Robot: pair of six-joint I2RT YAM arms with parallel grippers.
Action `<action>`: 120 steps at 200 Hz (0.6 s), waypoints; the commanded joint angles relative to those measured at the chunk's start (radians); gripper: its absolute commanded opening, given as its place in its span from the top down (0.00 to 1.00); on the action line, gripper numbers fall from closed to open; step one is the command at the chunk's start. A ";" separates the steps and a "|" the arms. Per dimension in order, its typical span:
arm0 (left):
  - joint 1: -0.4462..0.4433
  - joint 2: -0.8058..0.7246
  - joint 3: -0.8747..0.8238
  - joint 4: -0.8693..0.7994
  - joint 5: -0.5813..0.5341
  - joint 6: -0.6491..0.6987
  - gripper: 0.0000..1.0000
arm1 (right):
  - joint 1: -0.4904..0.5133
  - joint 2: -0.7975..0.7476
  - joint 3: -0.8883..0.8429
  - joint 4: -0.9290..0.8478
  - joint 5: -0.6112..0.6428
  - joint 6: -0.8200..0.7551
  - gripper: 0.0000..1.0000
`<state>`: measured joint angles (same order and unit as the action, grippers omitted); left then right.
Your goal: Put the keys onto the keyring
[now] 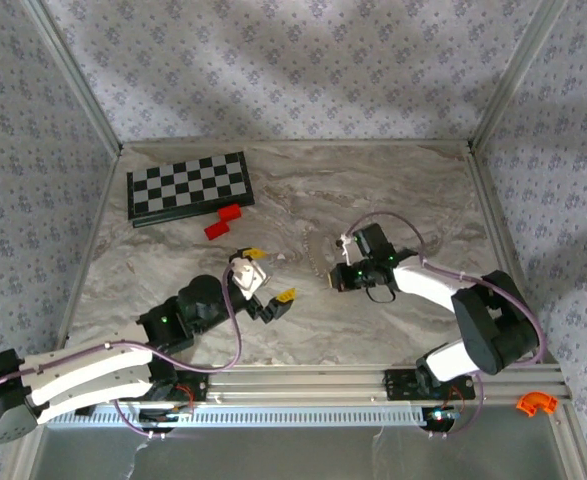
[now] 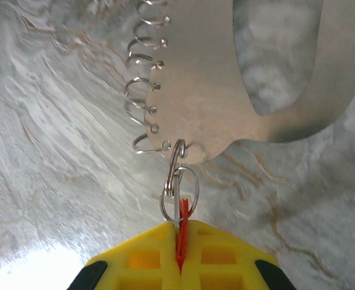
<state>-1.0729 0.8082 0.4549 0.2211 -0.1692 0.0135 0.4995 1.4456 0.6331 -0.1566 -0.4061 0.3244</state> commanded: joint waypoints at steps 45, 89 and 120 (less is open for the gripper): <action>0.015 0.045 0.019 0.039 0.004 0.006 0.01 | 0.009 -0.079 -0.098 -0.009 -0.004 0.055 1.00; 0.022 0.075 0.020 0.055 0.012 0.005 0.00 | 0.026 -0.120 -0.125 -0.018 0.025 0.080 0.91; 0.027 0.081 0.021 0.057 0.017 0.005 0.01 | 0.032 -0.163 -0.142 -0.038 0.047 0.094 0.86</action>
<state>-1.0554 0.8871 0.4549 0.2375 -0.1680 0.0158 0.5224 1.3243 0.5106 -0.1574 -0.3893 0.3927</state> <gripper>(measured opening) 0.994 0.126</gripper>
